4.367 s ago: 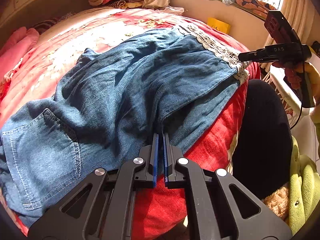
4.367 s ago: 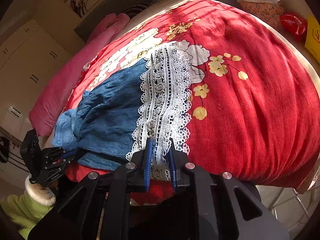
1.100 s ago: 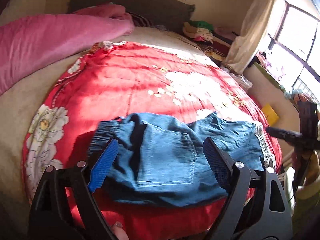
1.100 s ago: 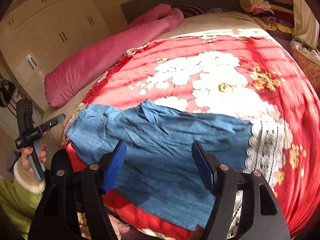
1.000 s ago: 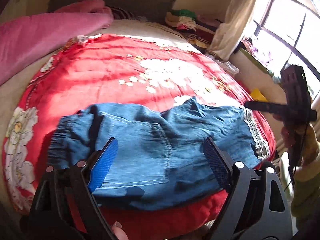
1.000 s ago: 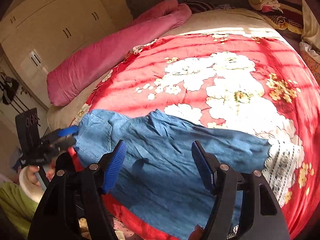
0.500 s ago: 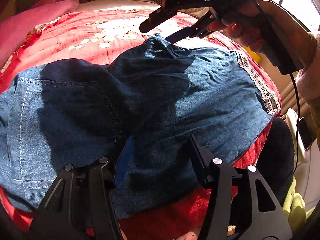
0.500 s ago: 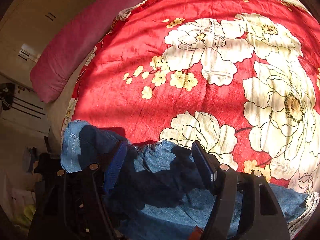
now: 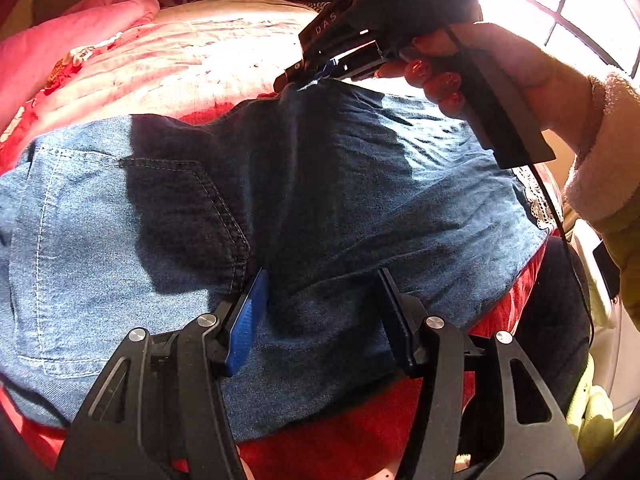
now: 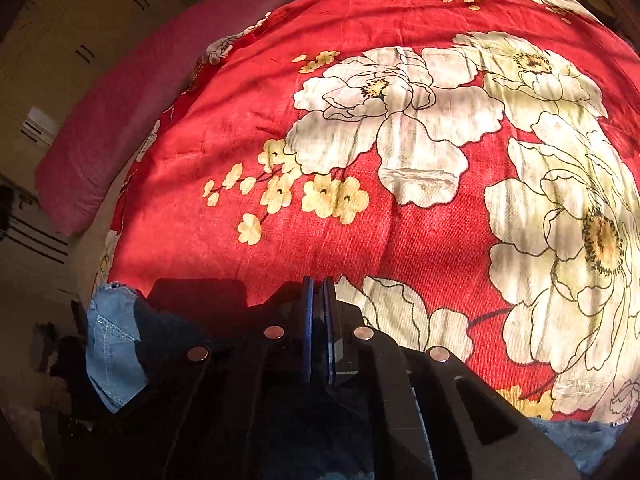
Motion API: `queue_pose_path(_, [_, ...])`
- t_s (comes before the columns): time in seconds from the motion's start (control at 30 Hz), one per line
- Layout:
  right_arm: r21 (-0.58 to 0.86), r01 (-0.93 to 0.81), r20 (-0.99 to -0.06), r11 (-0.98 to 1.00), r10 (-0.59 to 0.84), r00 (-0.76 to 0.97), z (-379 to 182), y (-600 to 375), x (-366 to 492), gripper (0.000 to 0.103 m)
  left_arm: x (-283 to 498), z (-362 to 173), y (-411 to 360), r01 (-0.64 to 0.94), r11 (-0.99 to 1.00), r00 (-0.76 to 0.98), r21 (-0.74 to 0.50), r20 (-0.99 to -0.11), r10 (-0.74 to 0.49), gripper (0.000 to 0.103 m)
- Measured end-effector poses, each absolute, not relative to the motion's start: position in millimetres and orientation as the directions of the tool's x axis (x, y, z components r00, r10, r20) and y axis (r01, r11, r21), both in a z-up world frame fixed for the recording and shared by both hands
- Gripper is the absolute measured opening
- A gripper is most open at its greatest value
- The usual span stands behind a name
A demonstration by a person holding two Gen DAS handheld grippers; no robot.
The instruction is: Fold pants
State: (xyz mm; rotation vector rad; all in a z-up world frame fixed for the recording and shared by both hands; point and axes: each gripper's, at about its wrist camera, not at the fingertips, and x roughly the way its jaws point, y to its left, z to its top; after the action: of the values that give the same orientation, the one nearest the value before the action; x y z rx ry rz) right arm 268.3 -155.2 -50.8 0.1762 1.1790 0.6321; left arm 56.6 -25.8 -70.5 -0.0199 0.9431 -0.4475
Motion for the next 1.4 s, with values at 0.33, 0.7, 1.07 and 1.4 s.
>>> queue_pose_path(0.33, [0.509, -0.324, -0.646, 0.797, 0.603, 0.468, 23.9, -299.9, 201.5, 0.056, 54.0, -51.4, -22.1, 0.376, 0.884, 0.506, -0.277, -0.738, -0.446, 0.063])
queue_pose_path(0.7, [0.489, -0.089, -0.710, 0.868, 0.455, 0.537, -21.0, -437.4, 161.2, 0.064, 151.6, -9.5, -25.4, 0.291, 0.886, 0.507, -0.362, -0.727, -0.463, 0.072])
queue_pose_path(1.07, [0.625, -0.079, -0.683, 0.777, 0.593, 0.425, -72.6, -420.1, 192.7, 0.064, 212.4, -59.0, -38.6, 0.170, 0.922, 0.401, -0.348, -0.830, -0.387, 0.066])
queue_pose_path(1.4, [0.571, -0.177, -0.625, 0.802, 0.564, 0.539, -41.1, -421.1, 171.3, 0.019, 216.3, -52.4, -50.9, 0.203, 0.928, 0.445, -0.313, -0.814, -0.373, 0.012])
